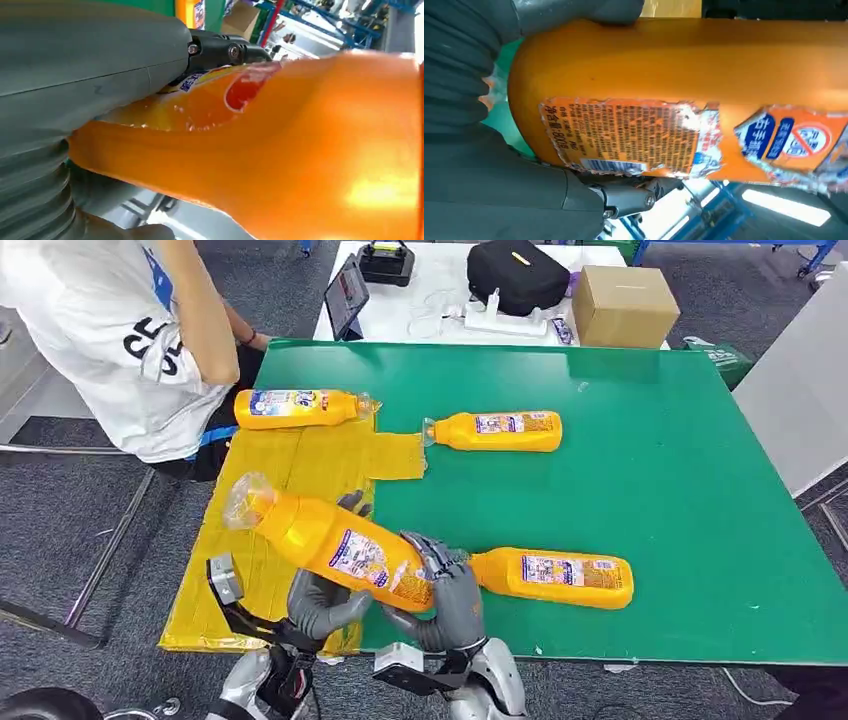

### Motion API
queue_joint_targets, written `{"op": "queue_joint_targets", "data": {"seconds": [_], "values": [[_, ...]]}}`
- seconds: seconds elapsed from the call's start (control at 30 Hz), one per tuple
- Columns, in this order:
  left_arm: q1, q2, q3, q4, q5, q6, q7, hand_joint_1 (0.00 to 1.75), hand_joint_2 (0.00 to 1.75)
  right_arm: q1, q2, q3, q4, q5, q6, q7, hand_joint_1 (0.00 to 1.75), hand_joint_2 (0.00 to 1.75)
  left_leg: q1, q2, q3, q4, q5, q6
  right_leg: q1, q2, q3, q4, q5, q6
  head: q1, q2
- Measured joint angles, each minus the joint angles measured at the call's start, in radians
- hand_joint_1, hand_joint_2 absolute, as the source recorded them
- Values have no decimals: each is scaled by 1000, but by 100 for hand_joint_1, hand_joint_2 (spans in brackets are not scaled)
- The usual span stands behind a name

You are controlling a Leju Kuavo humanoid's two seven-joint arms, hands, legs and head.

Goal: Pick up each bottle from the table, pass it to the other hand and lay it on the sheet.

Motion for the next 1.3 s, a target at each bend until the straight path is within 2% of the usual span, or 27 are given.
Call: {"op": "queue_joint_targets", "data": {"seconds": [0.27, 0.63, 0.67, 0.7, 0.73, 0.87, 1.03, 1.07, 1.1, 1.13, 1.17, 1.3], "values": [[15, 9, 28, 5, 106, -21, 29, 0, 175, -58, 3, 67, 140, -21, 25, 11, 175, 175, 0, 0, 0, 0, 0, 0, -1, 0, -1, 0, 0, 0, 0, 0], [27, 14, 43, 5, 44, 24, 15, 0, 175, -72, 3, 77, 207, -29, 62, 26, 175, 175, 0, 2, 0, 0, 0, 0, 0, 0, -1, 0, 0, 0, 0, 0], [26, 14, 43, 5, 43, 25, 14, 26, 175, -72, 3, 77, 212, -29, 63, 26, 175, 175, 0, 2, 0, 0, 0, 0, 0, 0, -1, 0, 0, 0, 0, 0], [25, 14, 43, 5, 37, 31, 11, 166, 175, -72, 3, 78, 215, -31, 63, 26, 175, 175, 0, 2, 0, 0, 0, 0, 0, 0, -1, 0, 0, 0, 0, 0], [25, 14, 43, 4, 12, 49, -2, 175, 175, -71, 3, 77, 217, -33, 69, 26, 175, 175, 0, 2, 0, 0, 0, 0, 0, 0, -1, 0, 0, 0, 0, 0], [22, 14, 37, -9, -109, 94, -35, 175, 175, -62, 4, 77, 218, -53, 98, 27, 175, 175, -1, 2, 0, 0, 0, 0, -1, 0, -1, 0, 0, 0, 0, 0], [23, 14, 35, -15, -108, 77, -40, 175, 175, -60, 4, 75, 218, -71, 105, 23, 175, 175, -1, 2, 0, 0, 0, 0, -1, 0, -1, 0, 0, 0, 1, 0], [23, 14, 35, -15, -107, 71, -40, 175, 175, -59, 4, 75, 218, -74, 105, 19, 159, 175, -1, 2, 0, 0, 0, 0, 0, 0, -1, 0, 0, 0, 0, 0], [23, 14, 35, -15, -107, 69, -40, 175, 175, -59, 5, 75, 217, -75, 105, 16, 0, 175, -1, 2, 0, 0, 0, 0, 0, 0, -1, 0, 0, 0, 1, 0], [23, 14, 36, -15, -104, 64, -40, 175, 175, -58, 5, 74, 217, -77, 105, 14, 0, 175, -1, 2, 0, 0, 0, 0, 0, 0, -1, 0, 0, 0, 0, 0], [22, 14, 36, -15, -103, 61, -40, 175, 175, -58, 5, 74, 217, -80, 106, 13, 0, 0, 0, 2, 0, 0, 0, 0, 0, 0, -1, 0, 0, 0, 0, 0], [22, 14, 32, -15, -92, 43, -35, 175, 175, -52, 9, 72, 215, -106, 121, 3, 0, 0, 0, 2, 0, 0, 0, 0, 0, 0, -1, 0, 0, 0, 1, 0]]}}
